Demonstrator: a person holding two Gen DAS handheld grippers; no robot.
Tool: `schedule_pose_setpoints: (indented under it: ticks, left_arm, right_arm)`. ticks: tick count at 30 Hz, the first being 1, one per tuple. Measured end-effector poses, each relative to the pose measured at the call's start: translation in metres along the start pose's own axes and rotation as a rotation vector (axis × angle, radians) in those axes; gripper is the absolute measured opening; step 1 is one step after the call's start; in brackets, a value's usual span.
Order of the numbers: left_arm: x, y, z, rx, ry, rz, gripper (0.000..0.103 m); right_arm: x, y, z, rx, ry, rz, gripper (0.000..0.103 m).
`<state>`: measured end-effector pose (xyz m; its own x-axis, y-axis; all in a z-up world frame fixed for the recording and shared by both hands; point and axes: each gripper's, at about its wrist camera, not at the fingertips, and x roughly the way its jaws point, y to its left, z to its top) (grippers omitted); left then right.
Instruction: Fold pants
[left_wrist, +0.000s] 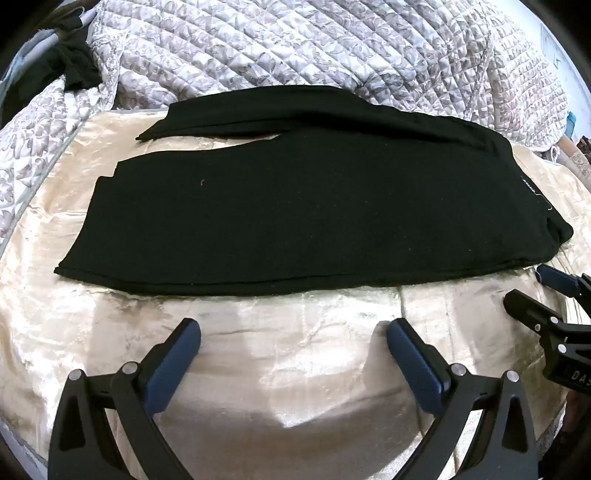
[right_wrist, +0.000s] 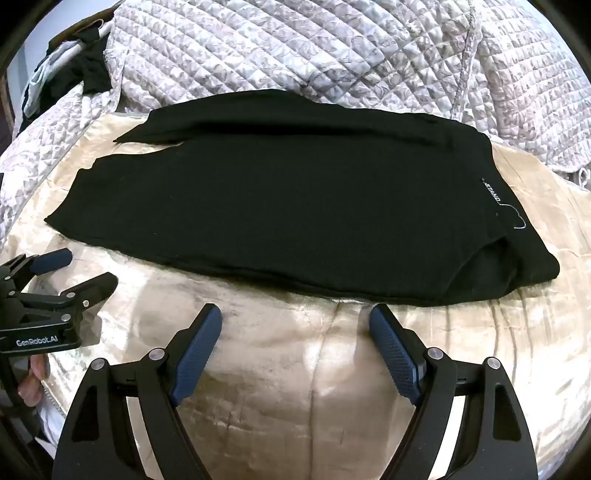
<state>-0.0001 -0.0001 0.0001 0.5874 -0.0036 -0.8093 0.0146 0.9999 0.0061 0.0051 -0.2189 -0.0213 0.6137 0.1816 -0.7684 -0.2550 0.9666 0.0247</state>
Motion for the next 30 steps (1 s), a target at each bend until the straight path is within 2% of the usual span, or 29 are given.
schedule_pose_setpoints:
  ticks: [30]
  left_arm:
    - [0.0002, 0.0003, 0.0, -0.002, 0.001, -0.003, 0.103]
  right_arm:
    - [0.0025, 0.0016, 0.0003, 0.007, -0.013, -0.008, 0.084]
